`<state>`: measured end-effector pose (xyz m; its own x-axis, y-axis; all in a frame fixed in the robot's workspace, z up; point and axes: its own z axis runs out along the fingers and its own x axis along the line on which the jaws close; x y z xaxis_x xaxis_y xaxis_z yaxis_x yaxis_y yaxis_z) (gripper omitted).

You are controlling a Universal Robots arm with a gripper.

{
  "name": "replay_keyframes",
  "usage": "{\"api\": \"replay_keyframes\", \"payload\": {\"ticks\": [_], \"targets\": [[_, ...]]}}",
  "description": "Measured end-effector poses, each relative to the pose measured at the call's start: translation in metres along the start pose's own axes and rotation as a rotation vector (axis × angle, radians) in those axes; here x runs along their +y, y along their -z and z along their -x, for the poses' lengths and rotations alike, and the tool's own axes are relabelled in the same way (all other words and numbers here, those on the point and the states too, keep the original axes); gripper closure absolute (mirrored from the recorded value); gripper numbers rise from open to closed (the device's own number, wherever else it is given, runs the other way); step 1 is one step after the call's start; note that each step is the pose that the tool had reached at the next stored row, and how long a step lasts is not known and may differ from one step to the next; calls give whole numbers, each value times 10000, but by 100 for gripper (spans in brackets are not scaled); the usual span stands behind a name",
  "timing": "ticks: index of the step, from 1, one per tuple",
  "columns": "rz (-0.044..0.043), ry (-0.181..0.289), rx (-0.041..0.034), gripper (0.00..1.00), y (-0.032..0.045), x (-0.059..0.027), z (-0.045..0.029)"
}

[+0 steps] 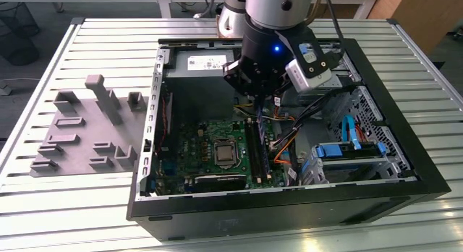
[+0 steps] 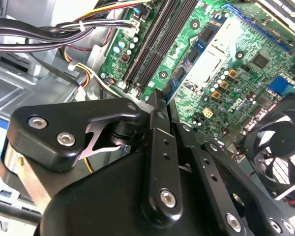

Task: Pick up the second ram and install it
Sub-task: 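Insert the second ram into the second slot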

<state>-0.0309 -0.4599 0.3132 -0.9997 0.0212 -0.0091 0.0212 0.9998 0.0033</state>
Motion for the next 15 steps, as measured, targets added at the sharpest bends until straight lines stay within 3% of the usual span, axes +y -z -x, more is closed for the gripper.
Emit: {"api": "replay_keyframes", "payload": {"ticks": [15], "targets": [[1,-103,-1,86,-274,-24,-2]]}}
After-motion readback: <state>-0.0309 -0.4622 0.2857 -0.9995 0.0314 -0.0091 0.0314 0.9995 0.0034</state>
